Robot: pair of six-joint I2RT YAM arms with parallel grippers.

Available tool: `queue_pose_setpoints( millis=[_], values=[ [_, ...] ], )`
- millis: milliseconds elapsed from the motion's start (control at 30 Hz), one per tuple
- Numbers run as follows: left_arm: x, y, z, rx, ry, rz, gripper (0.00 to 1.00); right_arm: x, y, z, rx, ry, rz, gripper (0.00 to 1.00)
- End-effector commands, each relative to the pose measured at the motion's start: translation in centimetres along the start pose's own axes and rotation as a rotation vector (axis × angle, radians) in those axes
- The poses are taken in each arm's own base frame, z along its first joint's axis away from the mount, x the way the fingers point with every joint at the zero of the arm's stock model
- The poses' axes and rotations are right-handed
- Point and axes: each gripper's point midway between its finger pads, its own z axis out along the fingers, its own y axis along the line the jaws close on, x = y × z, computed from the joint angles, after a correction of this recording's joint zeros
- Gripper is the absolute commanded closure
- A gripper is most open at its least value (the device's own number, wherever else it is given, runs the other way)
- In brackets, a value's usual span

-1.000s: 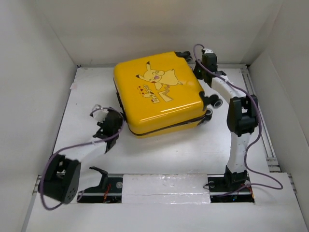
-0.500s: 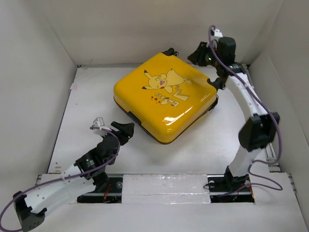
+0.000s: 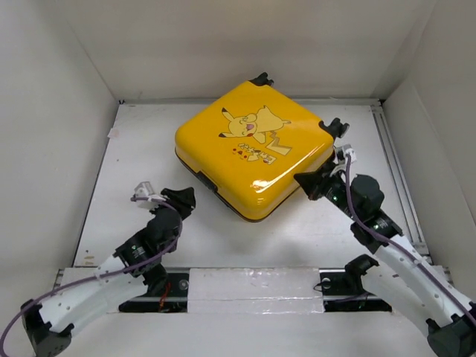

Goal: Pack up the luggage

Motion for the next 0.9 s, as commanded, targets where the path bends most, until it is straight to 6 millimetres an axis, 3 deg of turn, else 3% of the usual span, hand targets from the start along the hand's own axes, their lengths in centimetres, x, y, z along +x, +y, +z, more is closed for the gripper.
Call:
queue_pose_setpoints(
  millis=[0, 67, 100, 133, 233, 267, 367, 400, 467, 500, 567, 600, 633, 700, 733, 800, 867],
  values=[
    [-6.8, -4.1, -0.4, 0.132, -0.227, -0.146, 0.64, 1.5, -6.2, -1.0, 0.327, -0.089, 0.159, 1.00],
    [-11.2, -8.4, -0.8, 0.195, -0.334, -0.207, 0.60, 2.1, -9.9, -1.9, 0.482, -0.116, 0.209, 1.00],
    [-12.3, -9.4, -0.5, 0.168, -0.369, -0.176, 0.58, 2.9, -11.1, -1.7, 0.524, -0.095, 0.232, 1.00],
    [-14.5, -12.4, 0.0, 0.128, -0.408, -0.147, 0.52, 3.3, -12.2, -1.7, 0.558, -0.086, 0.247, 1.00],
    [-16.7, -17.9, 1.3, 0.135, -0.429, -0.018, 0.41, 4.9, -15.2, -0.9, 0.654, -0.041, 0.322, 1.00],
    [-17.7, -21.1, 2.7, 0.148, -0.436, 0.052, 0.38, 5.0, -15.8, -0.4, 0.656, -0.044, 0.338, 1.00],
    [-19.1, -23.9, 7.5, 0.163, -0.346, 0.119, 0.37, 5.3, -17.9, 0.6, 0.683, -0.034, 0.356, 1.00],
    [-20.6, -25.8, 11.1, 0.266, -0.274, 0.137, 0.37, 5.3, -18.2, 0.8, 0.682, -0.042, 0.371, 1.00],
    [-20.8, -23.8, 15.5, 0.205, -0.170, 0.150, 0.39, 5.2, -18.2, 1.4, 0.661, -0.060, 0.386, 1.00],
    [-22.1, -22.5, 19.3, 0.190, -0.143, 0.157, 0.39, 5.9, -18.6, 1.3, 0.667, -0.050, 0.402, 1.00],
    [-22.3, -18.9, 23.2, 0.105, -0.038, 0.162, 0.39, 6.5, -18.7, 1.3, 0.664, -0.037, 0.406, 1.00],
    [-23.9, -15.7, 26.7, 0.059, -0.022, 0.148, 0.39, 6.9, -18.9, 1.4, 0.671, -0.026, 0.409, 1.00],
    [-23.2, -15.3, 28.1, 0.116, 0.052, 0.142, 0.39, 6.6, -19.0, 1.4, 0.660, -0.032, 0.403, 1.00],
    [-21.3, -12.0, 30.9, 0.121, 0.210, 0.098, 0.37, 7.2, -19.4, 1.8, 0.641, -0.016, 0.387, 1.00],
    [-19.6, -9.9, 33.4, 0.174, 0.330, 0.062, 0.37, 7.6, -19.3, 2.2, 0.620, 0.002, 0.380, 1.00],
    [-16.8, -7.1, 35.0, 0.132, 0.439, 0.031, 0.37, 6.4, -19.2, 3.6, 0.553, 0.024, 0.362, 1.00],
    [-14.1, -3.2, 36.3, 0.041, 0.477, 0.042, 0.37, 6.9, -19.5, 5.0, 0.510, 0.084, 0.341, 1.00]
  ],
)
